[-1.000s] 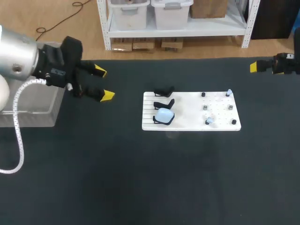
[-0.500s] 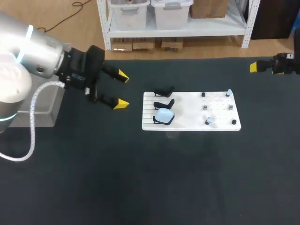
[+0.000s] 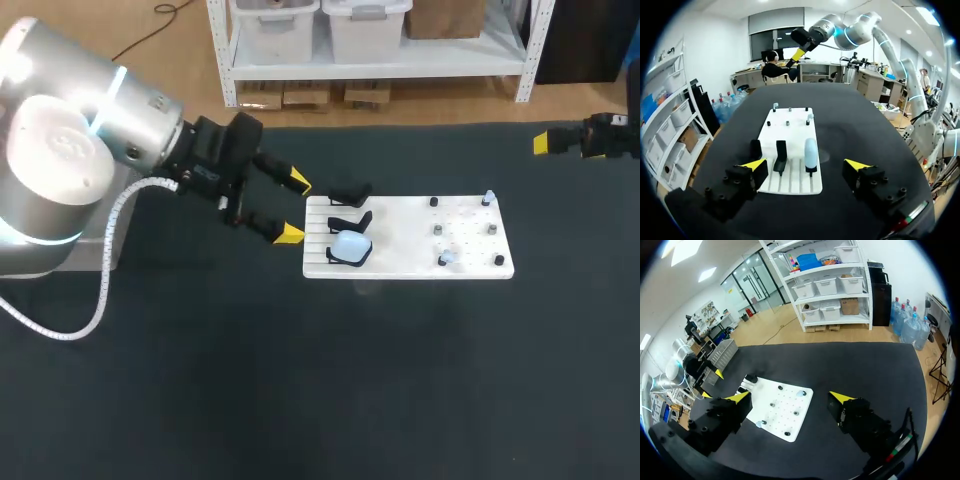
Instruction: Pick up each earbud case from the left stands, insert the matching earbuds, close the lid, and place the case in the box.
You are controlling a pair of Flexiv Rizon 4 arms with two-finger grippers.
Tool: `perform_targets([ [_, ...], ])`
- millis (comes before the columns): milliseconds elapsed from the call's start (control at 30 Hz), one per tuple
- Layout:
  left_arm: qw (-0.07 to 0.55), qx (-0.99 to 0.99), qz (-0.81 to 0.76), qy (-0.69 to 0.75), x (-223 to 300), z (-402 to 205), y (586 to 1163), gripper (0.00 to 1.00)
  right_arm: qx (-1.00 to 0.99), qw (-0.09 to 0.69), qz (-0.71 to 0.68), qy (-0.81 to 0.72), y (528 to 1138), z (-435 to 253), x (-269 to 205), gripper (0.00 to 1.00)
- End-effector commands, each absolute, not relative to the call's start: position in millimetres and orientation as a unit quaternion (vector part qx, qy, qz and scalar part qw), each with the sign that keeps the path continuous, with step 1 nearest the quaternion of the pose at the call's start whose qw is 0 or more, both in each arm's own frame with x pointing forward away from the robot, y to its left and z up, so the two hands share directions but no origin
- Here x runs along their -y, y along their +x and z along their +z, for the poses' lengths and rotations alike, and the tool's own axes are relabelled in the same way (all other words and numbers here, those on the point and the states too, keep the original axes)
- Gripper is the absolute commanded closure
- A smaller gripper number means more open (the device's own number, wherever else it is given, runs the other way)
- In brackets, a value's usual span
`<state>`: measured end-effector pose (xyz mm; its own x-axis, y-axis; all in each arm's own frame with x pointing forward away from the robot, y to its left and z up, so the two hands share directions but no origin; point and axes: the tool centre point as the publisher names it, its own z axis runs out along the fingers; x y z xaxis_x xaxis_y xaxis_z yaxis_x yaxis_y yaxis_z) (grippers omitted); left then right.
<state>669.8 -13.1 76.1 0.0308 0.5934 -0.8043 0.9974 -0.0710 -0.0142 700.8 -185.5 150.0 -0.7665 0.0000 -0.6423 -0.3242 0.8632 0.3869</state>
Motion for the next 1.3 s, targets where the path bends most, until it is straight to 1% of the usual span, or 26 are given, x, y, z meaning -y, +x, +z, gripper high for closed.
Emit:
perform_targets([
  [33,0.304,-0.609,-0.340,0.649,18,68,668,0.07,-0.907,0.330,0.246,-0.090,701,150,186,0.00],
  [167,0.305,-0.613,-0.351,0.639,22,62,663,0.10,-0.907,0.330,0.246,-0.090,701,150,186,0.00],
  [267,0.317,-0.611,-0.353,0.633,24,60,657,0.17,-0.907,0.330,0.246,-0.090,701,150,186,0.00],
  [367,0.323,-0.612,-0.360,0.625,28,57,651,0.18,-0.907,0.330,0.246,-0.090,701,150,186,0.00],
  [433,0.326,-0.613,-0.362,0.622,30,53,647,0.25,-0.907,0.330,0.246,-0.090,701,150,186,0.00],
  [533,0.333,-0.613,-0.362,0.618,32,48,642,0.28,-0.907,0.330,0.246,-0.090,701,150,186,0.00],
  [633,0.337,-0.612,-0.364,0.615,32,44,640,0.35,-0.907,0.330,0.246,-0.090,701,150,186,0.00],
  [767,0.341,-0.614,-0.370,0.609,36,37,640,0.38,-0.907,0.330,0.246,-0.090,701,150,186,0.00],
  [867,0.349,-0.615,-0.370,0.602,40,33,645,0.45,-0.907,0.330,0.246,-0.090,701,150,186,0.00],
  [933,0.352,-0.615,-0.369,0.601,42,32,648,0.45,-0.907,0.330,0.246,-0.090,701,150,186,0.00],
  [1067,0.357,-0.614,-0.369,0.600,45,31,653,0.43,-0.907,0.330,0.246,-0.090,701,150,186,0.00],
  [1300,0.358,-0.610,-0.370,0.602,51,27,656,0.44,-0.907,0.330,0.246,-0.090,701,150,186,0.00],
])
